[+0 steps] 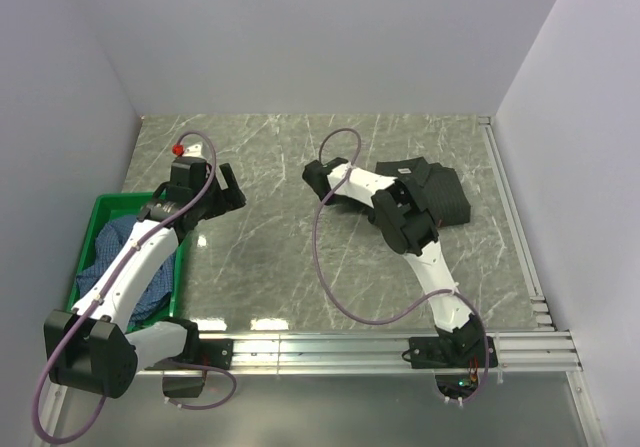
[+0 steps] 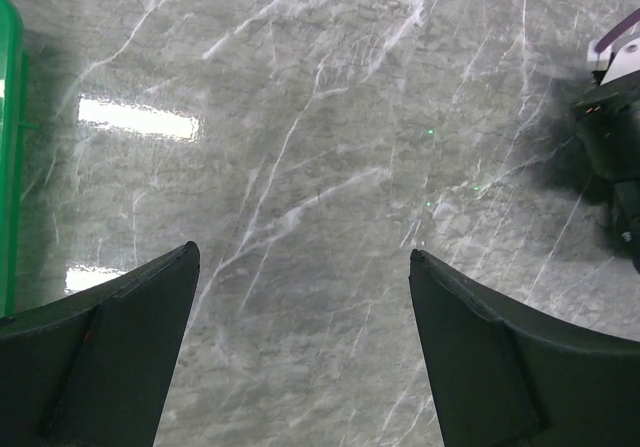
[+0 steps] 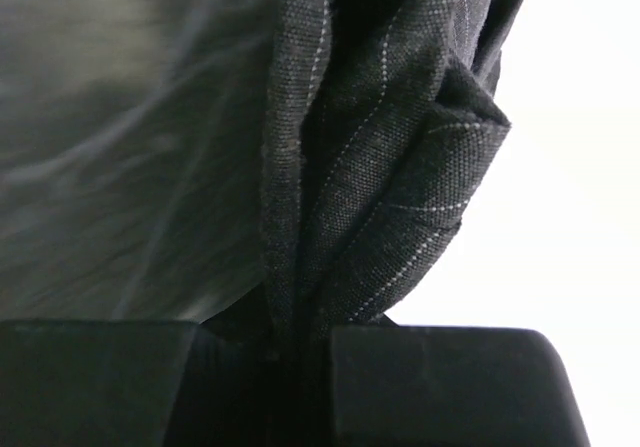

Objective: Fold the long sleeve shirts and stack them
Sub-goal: Fold the shirt, then neatly place the folded shirt to the corner

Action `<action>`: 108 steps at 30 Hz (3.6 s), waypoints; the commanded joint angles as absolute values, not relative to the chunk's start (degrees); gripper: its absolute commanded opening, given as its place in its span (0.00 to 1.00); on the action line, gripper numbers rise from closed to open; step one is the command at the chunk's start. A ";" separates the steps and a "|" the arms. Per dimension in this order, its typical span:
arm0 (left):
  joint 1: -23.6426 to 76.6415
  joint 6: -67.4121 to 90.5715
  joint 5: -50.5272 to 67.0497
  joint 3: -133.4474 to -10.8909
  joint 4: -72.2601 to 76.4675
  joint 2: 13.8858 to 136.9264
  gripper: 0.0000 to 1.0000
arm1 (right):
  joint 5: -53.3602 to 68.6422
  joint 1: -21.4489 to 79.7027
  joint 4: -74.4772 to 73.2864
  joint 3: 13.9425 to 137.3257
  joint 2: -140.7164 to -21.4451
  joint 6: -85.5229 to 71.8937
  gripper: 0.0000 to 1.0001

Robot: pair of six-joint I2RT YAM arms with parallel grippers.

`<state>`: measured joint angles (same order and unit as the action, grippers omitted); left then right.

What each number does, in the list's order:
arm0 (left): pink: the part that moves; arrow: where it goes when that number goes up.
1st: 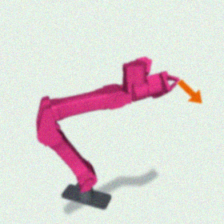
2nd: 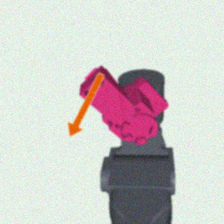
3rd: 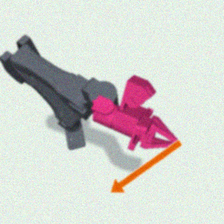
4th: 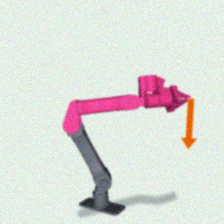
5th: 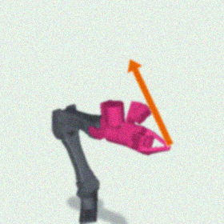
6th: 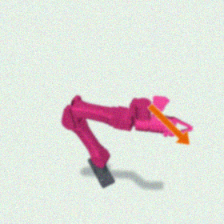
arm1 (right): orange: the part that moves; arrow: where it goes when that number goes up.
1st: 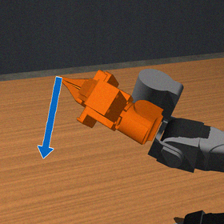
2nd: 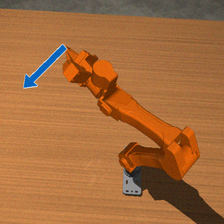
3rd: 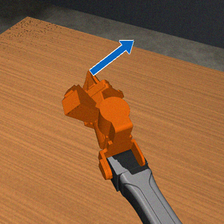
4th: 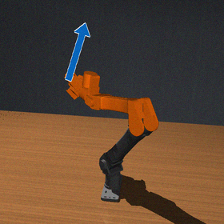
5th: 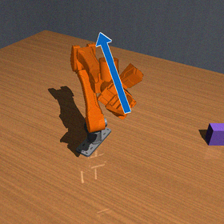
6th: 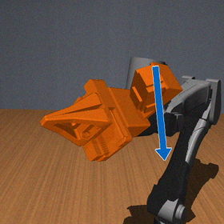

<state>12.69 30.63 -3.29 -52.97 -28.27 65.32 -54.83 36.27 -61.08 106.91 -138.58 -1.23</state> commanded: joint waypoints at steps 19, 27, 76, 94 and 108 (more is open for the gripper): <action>11.95 29.44 -4.48 -52.82 -26.54 63.46 0.91 | -33.69 52.20 -54.85 111.63 -132.73 -7.56 0.49; 11.87 29.36 -4.13 -52.82 -26.37 63.81 0.91 | -29.26 49.14 -43.07 99.60 -118.40 -10.89 0.40; 40.52 46.84 11.77 -82.00 -2.56 113.27 0.59 | 29.17 -13.61 22.38 33.14 -79.44 -47.63 0.52; 39.81 46.59 5.03 -78.12 -10.88 104.09 0.76 | 22.77 -17.93 11.70 28.39 -72.97 -48.95 0.65; 23.13 35.08 -4.82 -69.44 -30.84 74.90 0.95 | 10.21 0.26 8.60 12.75 -47.82 -71.18 0.81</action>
<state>26.50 40.62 -0.47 -73.14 -23.64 79.13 16.75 -2.87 7.42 14.68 -50.00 -62.52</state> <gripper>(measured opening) 0.944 0.818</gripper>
